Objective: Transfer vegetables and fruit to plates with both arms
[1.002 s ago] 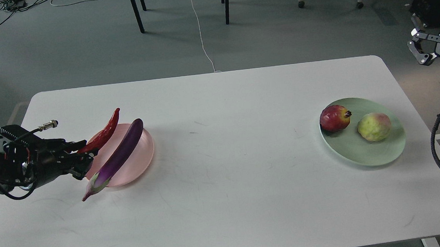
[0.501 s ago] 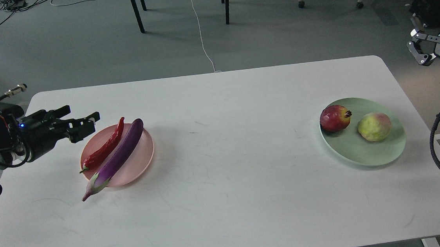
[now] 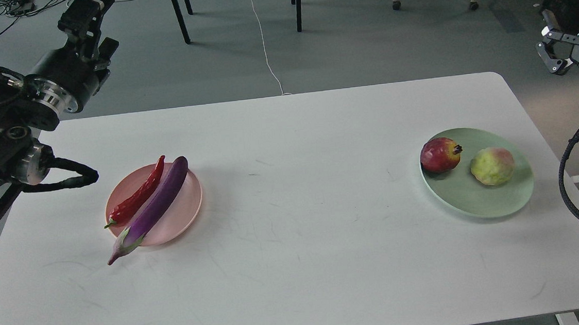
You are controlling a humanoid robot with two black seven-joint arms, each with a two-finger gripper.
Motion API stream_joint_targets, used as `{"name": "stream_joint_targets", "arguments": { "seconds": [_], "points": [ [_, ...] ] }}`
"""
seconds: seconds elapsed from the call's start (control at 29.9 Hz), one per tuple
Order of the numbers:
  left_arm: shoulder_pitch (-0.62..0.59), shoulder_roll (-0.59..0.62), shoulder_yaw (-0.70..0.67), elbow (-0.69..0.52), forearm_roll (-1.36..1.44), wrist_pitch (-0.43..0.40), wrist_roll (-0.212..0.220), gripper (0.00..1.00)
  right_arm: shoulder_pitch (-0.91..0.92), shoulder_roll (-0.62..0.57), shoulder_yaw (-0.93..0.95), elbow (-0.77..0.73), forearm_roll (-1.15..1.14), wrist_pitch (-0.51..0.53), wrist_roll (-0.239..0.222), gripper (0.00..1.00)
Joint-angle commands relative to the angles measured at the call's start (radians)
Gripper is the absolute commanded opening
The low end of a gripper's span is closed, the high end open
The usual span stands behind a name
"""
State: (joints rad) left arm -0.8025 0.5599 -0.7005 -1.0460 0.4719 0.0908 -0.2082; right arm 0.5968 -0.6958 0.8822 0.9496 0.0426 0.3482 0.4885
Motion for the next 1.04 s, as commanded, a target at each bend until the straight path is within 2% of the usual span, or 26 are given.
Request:
{"name": "stream_joint_targets", "arguments": {
  "seconds": [0.0,0.27,0.33,0.43,0.5,0.6,1.0],
  "points": [
    [0.002,-0.078,-0.063,0.141,-0.16,-0.034,-0.01,0.98,0.034,0.03,0.0,-0.058,0.005,-0.005,0.0,0.98],
    [0.014,-0.126,-0.132,0.251,-0.393,-0.18,-0.01,0.98,0.041,0.108,0.004,-0.113,0.019,-0.005,-0.001,0.98],
    [0.014,-0.15,-0.132,0.323,-0.458,-0.206,-0.01,0.98,0.044,0.159,0.011,-0.162,0.019,-0.006,-0.034,0.98],
    [0.014,-0.192,-0.132,0.418,-0.506,-0.25,-0.01,0.98,0.061,0.254,0.041,-0.258,0.019,-0.006,-0.111,0.99],
    [0.017,-0.204,-0.132,0.44,-0.507,-0.284,-0.011,0.98,0.066,0.294,0.07,-0.293,0.019,-0.006,-0.171,0.99],
    [0.032,-0.212,-0.132,0.44,-0.509,-0.315,-0.011,0.98,0.066,0.312,0.109,-0.318,0.019,-0.006,-0.218,0.99],
    [0.034,-0.232,-0.116,0.428,-0.504,-0.322,-0.011,0.98,0.089,0.328,0.095,-0.316,0.017,0.008,-0.222,0.99]
  ]
}}
